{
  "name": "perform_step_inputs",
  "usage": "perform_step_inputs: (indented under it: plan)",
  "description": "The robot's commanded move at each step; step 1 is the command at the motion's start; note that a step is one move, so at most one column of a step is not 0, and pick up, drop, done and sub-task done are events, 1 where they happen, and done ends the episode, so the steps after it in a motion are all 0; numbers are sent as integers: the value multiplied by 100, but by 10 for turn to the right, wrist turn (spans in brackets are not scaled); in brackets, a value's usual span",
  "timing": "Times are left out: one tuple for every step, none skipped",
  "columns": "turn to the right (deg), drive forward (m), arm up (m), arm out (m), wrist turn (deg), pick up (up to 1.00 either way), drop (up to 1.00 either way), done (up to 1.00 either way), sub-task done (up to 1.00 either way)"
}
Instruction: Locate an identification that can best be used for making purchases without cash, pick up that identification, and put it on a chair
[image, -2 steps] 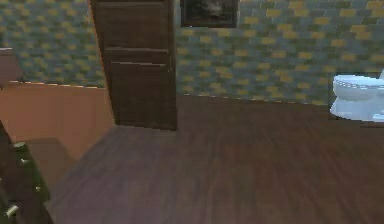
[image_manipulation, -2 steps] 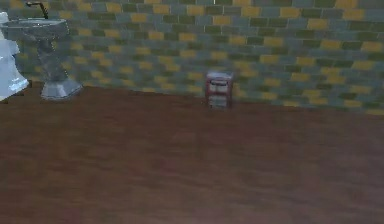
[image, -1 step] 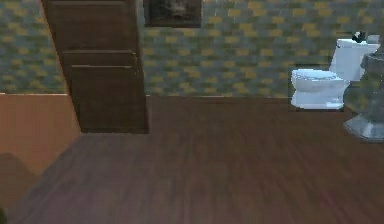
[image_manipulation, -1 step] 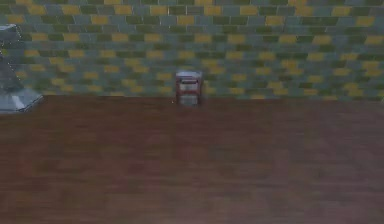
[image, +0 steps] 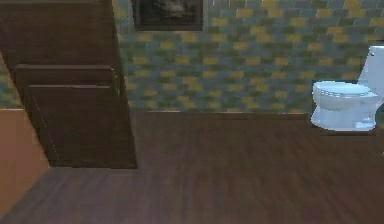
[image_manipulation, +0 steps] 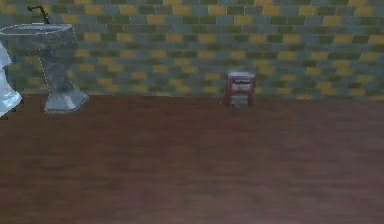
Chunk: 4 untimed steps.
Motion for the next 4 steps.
perform_step_inputs:
  plan:
    - [-360, 0, 0, 0, 0, 0, 0, 0, 0]
    - [0, 45, 0, 0, 0, 0, 0, 0, 0]
    - [-300, 0, 0, 0, 0, 0, 0, 0, 0]
    - [0, 100, 0, 0, 0, 0, 0, 0, 0]
